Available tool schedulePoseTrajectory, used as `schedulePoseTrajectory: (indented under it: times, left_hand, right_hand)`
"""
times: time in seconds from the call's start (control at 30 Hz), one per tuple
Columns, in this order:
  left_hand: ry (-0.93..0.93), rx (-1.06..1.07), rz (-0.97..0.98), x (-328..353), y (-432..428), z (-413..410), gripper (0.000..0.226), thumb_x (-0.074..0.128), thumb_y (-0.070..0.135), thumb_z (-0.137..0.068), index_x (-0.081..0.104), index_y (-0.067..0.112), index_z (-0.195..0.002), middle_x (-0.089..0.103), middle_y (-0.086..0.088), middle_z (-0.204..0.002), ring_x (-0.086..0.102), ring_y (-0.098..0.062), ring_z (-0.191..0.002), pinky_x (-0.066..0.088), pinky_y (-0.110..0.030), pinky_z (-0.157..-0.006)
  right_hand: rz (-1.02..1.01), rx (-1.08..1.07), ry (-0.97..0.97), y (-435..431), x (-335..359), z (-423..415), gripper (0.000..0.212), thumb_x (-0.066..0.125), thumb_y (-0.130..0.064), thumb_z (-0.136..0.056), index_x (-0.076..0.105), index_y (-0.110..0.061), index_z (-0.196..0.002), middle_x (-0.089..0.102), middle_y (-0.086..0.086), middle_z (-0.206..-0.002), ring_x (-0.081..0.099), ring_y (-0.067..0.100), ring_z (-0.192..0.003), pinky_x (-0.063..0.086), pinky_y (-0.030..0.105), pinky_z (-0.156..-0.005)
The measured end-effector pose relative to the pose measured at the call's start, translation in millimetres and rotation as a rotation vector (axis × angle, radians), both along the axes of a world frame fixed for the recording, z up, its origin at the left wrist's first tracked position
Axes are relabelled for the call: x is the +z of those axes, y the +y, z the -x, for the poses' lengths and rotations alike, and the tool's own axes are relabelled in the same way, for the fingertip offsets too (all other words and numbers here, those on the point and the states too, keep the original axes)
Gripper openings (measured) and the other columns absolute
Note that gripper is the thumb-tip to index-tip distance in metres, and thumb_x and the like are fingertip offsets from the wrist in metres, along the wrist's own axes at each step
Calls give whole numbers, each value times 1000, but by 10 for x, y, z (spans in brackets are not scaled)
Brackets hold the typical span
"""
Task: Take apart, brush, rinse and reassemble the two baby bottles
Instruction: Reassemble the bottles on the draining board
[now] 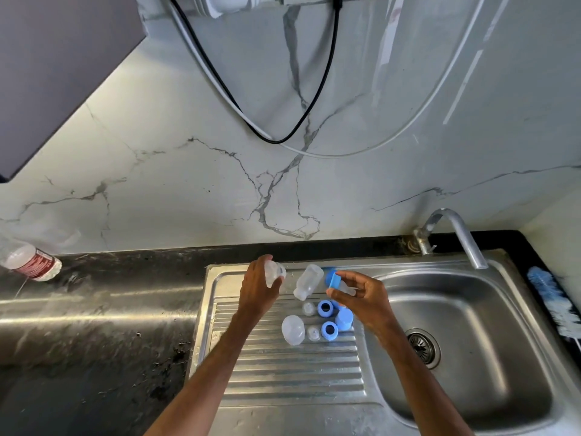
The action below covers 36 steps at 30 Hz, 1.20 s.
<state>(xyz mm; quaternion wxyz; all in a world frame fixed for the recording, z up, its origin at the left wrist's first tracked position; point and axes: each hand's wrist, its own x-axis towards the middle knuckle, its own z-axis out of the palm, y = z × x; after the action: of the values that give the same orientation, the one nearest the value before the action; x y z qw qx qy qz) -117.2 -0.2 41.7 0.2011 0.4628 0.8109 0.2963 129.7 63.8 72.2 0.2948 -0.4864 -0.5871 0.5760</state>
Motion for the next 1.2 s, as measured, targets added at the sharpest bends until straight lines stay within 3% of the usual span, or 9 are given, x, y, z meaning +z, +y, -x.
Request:
schedulePoseTrajectory:
  times: [0.13, 0.3, 0.4, 0.53, 0.67, 0.77, 0.87, 0.97, 1.2]
  left_hand:
    - [-127, 61, -154, 303, -43, -179, 64, 83, 32, -85, 51, 14, -138, 60, 0, -131, 59, -17, -115, 51, -27, -94]
    - [-857, 46, -198, 712, -247, -535, 51, 78, 39, -79, 66, 17, -123, 70, -9, -123, 71, -27, -111, 63, -38, -80]
    - [-986, 42, -170, 839, -368, -658, 53, 77, 43, -78, 68, 16, -123, 72, -8, -120, 73, -24, -109, 62, -34, -80]
    - [-1052, 8, -168, 943, -443, -690, 50, 75, 37, -81, 67, 15, -125, 71, -11, -122, 71, -27, -112, 62, -39, -86]
    - [-1091, -66, -177, 961, -509, -688, 45, 74, 27, -87, 64, 13, -128, 71, -12, -124, 70, -30, -116, 60, -45, -92]
    - [-1140, -61, -207, 995, -534, -689, 48, 75, 26, -86, 63, 14, -130, 71, -10, -125, 68, -29, -118, 60, -42, -91]
    - [-1167, 14, -264, 1031, -516, -708, 49, 73, 30, -87, 64, 11, -132, 71, -13, -124, 71, -29, -113, 61, -38, -86]
    - [-1196, 133, -305, 1059, -514, -644, 43, 69, 33, -88, 68, 11, -126, 73, -14, -119, 74, -27, -106, 62, -32, -79]
    - [-1170, -57, -257, 1035, -571, -692, 49, 75, 36, -89, 65, 16, -132, 71, -12, -126, 69, -32, -117, 61, -36, -87]
  right_hand:
    - [-40, 10, 5, -49, 88, -86, 44, 92, -17, -77, 76, -24, -117, 76, -10, -115, 68, 9, -114, 59, 37, -97]
    - [-97, 62, 24, -171, 283, -93, 49, 90, -11, -79, 75, -30, -121, 74, -12, -121, 66, 13, -119, 58, 46, -100]
    - [-149, 63, 50, -247, 377, -141, 52, 90, -6, -76, 75, -27, -121, 73, -10, -122, 67, 16, -119, 59, 47, -97]
    - [-150, 55, 42, -290, 483, -228, 46, 91, -14, -77, 77, -21, -120, 77, -7, -116, 73, 15, -108, 63, 38, -86]
    - [-57, 106, 96, -294, 586, -269, 47, 85, -24, -81, 72, -6, -123, 75, 14, -117, 79, 26, -82, 65, 35, -70]
    - [-98, 94, 67, -317, 677, -261, 42, 85, -20, -83, 74, -18, -123, 76, 3, -117, 78, 24, -91, 65, 43, -80]
    - [-238, 26, 56, -392, 708, -234, 44, 88, -19, -81, 76, -27, -122, 76, -18, -113, 76, 11, -99, 62, 31, -87]
    - [-341, 6, 109, -408, 711, -302, 50, 89, -12, -80, 74, -26, -126, 74, -19, -120, 74, 7, -107, 59, 23, -91]
    - [-301, 82, 69, -405, 753, -294, 45, 89, -14, -79, 76, -29, -121, 74, -21, -119, 68, 1, -116, 59, 21, -87]
